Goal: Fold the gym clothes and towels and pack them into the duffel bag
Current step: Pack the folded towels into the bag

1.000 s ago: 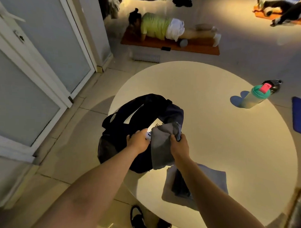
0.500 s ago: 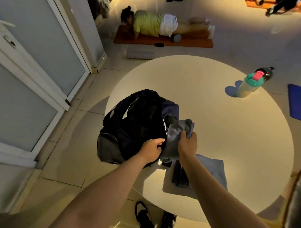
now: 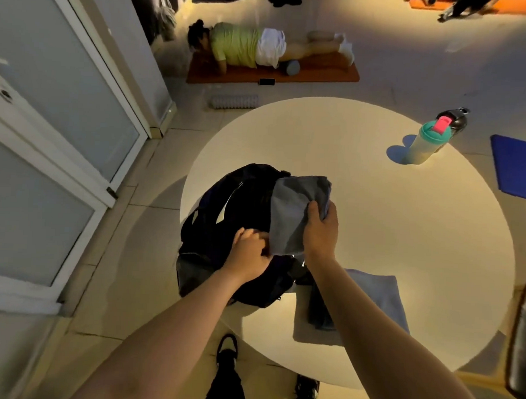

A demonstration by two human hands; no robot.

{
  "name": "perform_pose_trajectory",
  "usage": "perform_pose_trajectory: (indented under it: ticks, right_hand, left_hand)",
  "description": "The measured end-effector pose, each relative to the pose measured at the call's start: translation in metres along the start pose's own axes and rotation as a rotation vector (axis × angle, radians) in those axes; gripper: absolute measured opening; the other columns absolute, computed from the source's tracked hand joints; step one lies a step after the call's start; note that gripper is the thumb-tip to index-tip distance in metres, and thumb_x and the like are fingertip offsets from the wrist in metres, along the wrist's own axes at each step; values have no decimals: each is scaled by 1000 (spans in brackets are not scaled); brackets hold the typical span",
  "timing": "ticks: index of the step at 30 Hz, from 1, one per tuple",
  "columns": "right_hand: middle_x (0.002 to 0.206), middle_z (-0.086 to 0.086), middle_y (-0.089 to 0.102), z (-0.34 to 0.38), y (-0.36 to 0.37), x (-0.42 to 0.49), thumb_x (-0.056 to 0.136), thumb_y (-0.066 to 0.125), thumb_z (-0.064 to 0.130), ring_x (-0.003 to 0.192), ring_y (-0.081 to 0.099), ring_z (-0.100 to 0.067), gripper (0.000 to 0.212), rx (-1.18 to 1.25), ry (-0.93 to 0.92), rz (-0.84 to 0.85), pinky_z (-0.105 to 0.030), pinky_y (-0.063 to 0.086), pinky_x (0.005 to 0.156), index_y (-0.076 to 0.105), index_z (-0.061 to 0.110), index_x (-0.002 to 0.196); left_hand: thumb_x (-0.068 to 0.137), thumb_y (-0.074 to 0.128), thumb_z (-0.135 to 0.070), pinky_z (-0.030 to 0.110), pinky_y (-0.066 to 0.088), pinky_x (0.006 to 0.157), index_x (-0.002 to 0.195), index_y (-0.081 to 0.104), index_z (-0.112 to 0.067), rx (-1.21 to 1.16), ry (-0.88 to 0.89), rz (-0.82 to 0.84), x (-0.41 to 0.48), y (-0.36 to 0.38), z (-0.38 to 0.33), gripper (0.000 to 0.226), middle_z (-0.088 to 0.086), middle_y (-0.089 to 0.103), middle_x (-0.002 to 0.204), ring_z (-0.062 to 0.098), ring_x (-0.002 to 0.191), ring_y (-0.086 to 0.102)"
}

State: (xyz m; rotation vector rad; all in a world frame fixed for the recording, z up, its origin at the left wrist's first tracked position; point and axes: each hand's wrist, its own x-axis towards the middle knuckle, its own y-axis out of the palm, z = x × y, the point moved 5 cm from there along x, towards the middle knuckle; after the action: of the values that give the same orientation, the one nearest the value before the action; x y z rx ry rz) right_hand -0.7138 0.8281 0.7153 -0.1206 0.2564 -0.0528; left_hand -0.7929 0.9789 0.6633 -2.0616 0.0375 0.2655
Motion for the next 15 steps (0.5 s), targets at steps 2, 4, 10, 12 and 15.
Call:
perform_pose_trajectory:
  ticks: [2, 4, 10, 12, 15]
  right_hand:
    - [98, 1, 59, -17, 24, 7, 103, 47, 34, 91, 57, -22, 28, -157, 82, 120, -31, 44, 69, 52, 12, 119]
    - [102, -8, 59, -37, 39, 12, 102, 49, 32, 92, 56, -28, 30, -350, 161, 181, -36, 42, 70, 52, 7, 119]
    - [122, -17, 50, -71, 41, 4, 103, 49, 32, 105, 56, -43, 31, -783, 200, 46, -44, 44, 82, 45, 10, 125]
    - [123, -16, 49, -67, 43, -3, 103, 48, 31, 104, 56, -44, 30, -767, 178, -27, -43, 42, 79, 45, 11, 126]
    - [120, -13, 56, -50, 50, -5, 101, 51, 25, 101, 59, -35, 28, -610, 7, -54, -42, 48, 82, 50, 14, 127]
  left_hand:
    - [95, 59, -23, 47, 17, 123, 126, 66, -22, 54, -40, -118, 5, -17, 32, 31, -1, 46, 149, 27, 143, 29]
    - [96, 59, -20, 51, 10, 124, 135, 59, -25, 96, -108, -109, 10, -24, 61, 40, 2, 19, 165, 30, 151, 7]
    - [96, 58, -4, 35, 39, 110, 155, 31, -22, -108, -236, -102, 21, -28, 87, 67, -1, -22, 165, 36, 153, 1]
    - [96, 53, 3, 31, 40, 108, 158, 25, -18, -165, -244, -94, 23, -33, 95, 71, 3, -13, 167, 36, 153, 8]
    - [93, 49, 4, 39, 38, 115, 159, 21, -19, -102, -151, -75, 25, -32, 98, 75, 2, 18, 166, 32, 144, 27]
